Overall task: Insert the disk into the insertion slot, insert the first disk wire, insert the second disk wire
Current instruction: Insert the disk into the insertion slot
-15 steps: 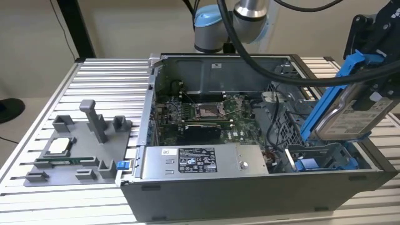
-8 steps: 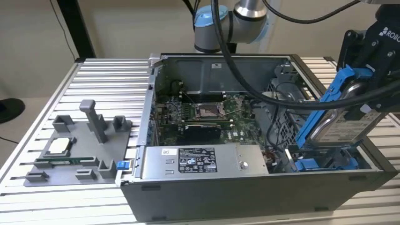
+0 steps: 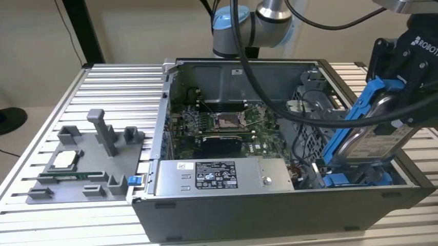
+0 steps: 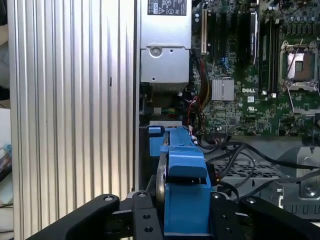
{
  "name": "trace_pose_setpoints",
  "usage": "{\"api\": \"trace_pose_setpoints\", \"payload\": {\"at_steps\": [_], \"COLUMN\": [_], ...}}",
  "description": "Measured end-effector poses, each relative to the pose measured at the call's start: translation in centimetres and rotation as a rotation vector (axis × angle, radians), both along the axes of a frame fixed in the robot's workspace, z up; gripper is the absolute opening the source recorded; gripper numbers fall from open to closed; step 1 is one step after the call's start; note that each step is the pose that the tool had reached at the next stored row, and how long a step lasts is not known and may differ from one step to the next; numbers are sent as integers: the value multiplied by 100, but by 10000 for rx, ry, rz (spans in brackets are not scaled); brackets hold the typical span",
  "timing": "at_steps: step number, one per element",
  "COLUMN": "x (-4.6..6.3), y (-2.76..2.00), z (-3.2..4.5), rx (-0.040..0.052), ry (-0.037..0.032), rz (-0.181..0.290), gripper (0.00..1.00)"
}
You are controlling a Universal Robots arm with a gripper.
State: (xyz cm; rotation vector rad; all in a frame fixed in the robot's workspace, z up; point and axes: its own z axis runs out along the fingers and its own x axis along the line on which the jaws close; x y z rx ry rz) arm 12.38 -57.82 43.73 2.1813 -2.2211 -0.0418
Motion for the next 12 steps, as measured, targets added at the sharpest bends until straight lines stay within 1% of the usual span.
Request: {"api": "trace_pose_setpoints", "payload": {"at_steps": [6,12], "x": [0,0], "y": [0,0], "z": [-73,-89], "rx": [3,4], "ry": [1,0], "rz": [-1,-1], "gripper": [0,0]}}
